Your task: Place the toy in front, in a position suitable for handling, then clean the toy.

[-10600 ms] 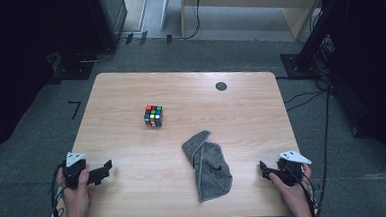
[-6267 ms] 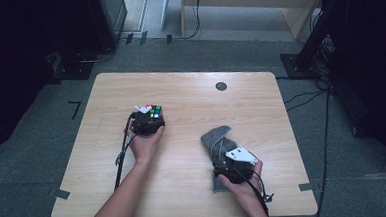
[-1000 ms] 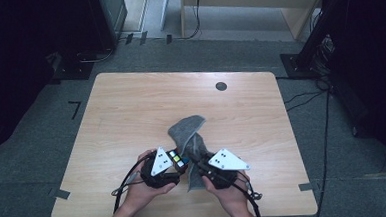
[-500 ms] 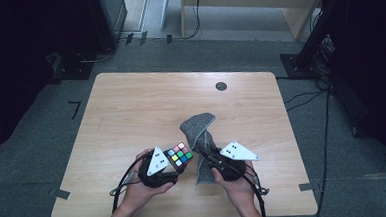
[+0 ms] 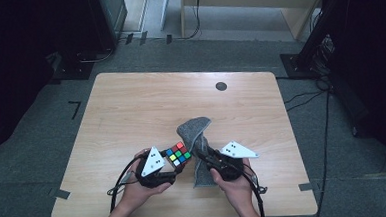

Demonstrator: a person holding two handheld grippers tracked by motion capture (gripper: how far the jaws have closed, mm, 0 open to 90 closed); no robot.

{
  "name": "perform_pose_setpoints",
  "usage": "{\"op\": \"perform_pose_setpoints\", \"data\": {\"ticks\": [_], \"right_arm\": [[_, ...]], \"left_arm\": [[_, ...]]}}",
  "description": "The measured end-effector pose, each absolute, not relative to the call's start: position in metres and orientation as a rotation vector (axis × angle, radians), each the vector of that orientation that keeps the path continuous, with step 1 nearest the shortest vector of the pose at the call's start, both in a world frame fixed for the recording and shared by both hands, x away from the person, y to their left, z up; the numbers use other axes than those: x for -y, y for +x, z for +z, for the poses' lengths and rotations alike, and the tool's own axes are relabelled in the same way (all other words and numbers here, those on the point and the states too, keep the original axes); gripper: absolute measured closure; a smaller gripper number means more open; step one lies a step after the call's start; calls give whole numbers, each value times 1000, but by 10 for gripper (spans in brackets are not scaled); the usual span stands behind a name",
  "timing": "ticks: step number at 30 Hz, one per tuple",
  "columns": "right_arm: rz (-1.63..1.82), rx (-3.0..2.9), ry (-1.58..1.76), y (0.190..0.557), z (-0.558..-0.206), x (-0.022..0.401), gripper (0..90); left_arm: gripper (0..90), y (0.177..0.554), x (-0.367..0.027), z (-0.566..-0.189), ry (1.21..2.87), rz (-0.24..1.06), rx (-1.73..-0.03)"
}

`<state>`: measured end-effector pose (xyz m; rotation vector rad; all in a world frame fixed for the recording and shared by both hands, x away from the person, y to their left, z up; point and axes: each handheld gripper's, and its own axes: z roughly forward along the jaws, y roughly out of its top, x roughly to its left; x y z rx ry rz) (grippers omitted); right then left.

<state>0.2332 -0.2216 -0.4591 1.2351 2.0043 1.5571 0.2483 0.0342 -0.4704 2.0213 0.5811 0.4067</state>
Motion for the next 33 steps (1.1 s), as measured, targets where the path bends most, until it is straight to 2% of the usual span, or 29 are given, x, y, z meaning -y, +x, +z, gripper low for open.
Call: {"op": "perform_pose_setpoints", "data": {"ticks": [11, 20, 28, 33], "right_arm": [[1659, -2012, 1219, 231, -457, 221, 713], [1695, -2086, 1276, 235, -472, 216, 730], [1741, -2029, 1237, 231, -455, 222, 736], [1684, -2089, 1281, 234, -469, 218, 739]], "left_arm": [[344, 243, -32, -468, 2001, 408, -532], [343, 243, -38, -466, 1974, 397, -525], [344, 240, -32, -468, 1984, 391, -499], [344, 240, -39, -460, 1920, 364, -490]]}}
